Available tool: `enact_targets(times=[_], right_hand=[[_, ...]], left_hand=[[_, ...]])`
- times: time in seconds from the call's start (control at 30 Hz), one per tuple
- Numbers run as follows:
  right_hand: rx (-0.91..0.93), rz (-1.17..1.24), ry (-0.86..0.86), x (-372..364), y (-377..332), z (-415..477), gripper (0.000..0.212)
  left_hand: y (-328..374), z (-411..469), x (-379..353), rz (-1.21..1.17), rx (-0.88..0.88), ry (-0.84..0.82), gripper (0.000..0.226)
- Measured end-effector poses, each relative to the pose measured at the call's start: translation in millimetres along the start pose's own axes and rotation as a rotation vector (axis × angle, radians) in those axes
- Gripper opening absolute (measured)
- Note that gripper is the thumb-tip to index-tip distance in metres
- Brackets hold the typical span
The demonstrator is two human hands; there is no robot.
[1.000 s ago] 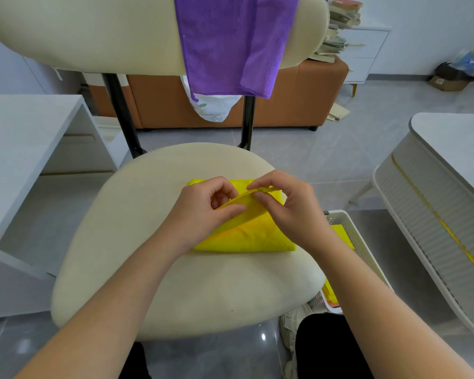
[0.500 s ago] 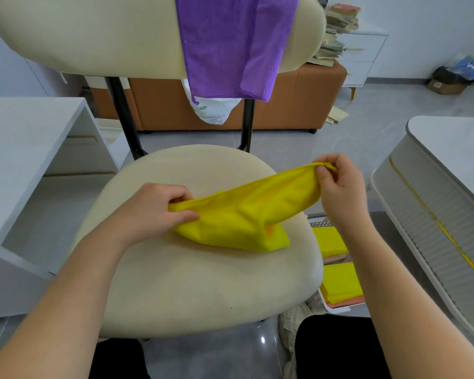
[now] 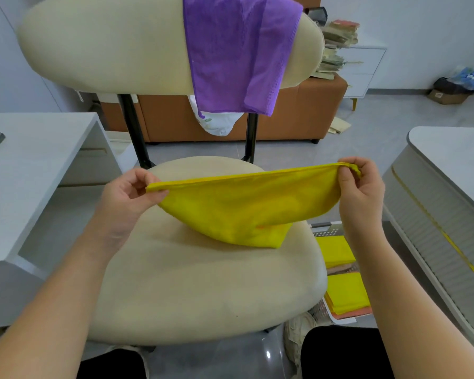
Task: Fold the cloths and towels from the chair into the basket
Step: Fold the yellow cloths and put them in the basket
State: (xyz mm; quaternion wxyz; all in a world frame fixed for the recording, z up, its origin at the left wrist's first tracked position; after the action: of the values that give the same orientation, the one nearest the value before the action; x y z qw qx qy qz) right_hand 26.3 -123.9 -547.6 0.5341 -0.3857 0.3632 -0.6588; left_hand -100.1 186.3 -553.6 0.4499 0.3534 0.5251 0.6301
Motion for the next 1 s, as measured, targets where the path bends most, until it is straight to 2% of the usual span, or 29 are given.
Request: enact_targets(times=[0.1,0.23,0.37,0.4,0.53,0.63,0.73,1.0], right_hand=[[0.046,0.150,0.034,1.0,-9.3,0.7,0.023],[-0.017,0.074,-0.051,-7.4,-7.4,-0.1,0.024],[-0.056,0.114,-0.095,-8.8,-11.2,-0.1,0.022],[-0.078,0.150,-0.111,-8.8,-12.2,-0.1,0.022],[-0.133,0.130,-0.179,-8.0,-9.0,1.4,0.020],[-0.258,0.149,-0.326,-5.6,-2.4,3.3,0.015],[-0.325,0.083,-0.434,-2.4,-1.4,3.5,0.017],[-0.222,-0.102,-0.403,-3.1,-2.6,3.2,0.023]], left_hand=[[12.4,3.6,10.2,-0.226,-0.047,-0.031,0.033],[9.5,5.8,13.6,-0.175,0.099,0.052,0.051],[15.8,4.0,10.0,-0.205,0.165,0.092,0.013],[17.8,3.4,8.9,-0.192,0.186,0.106,0.015],[18.9,0.6,7.1,-0.102,0.266,0.161,0.016],[15.0,2.3,10.1,-0.064,0.265,0.166,0.014],[7.8,4.1,14.6,0.078,0.261,0.172,0.017],[3.9,4.4,19.5,0.450,0.207,0.139,0.030]])
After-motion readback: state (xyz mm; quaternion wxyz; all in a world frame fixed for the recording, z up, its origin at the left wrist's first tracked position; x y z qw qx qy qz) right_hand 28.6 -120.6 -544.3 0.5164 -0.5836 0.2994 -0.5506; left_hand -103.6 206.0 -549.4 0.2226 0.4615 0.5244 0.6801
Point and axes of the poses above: each hand's wrist, its own z-axis towards the middle knuckle, its own x-axis out of the back of the hand, y = z × x, the point moved 1 cm from there along z, towards the middle knuckle, and after that the axes turned 2 degrees about x, right-handed, at the moved point
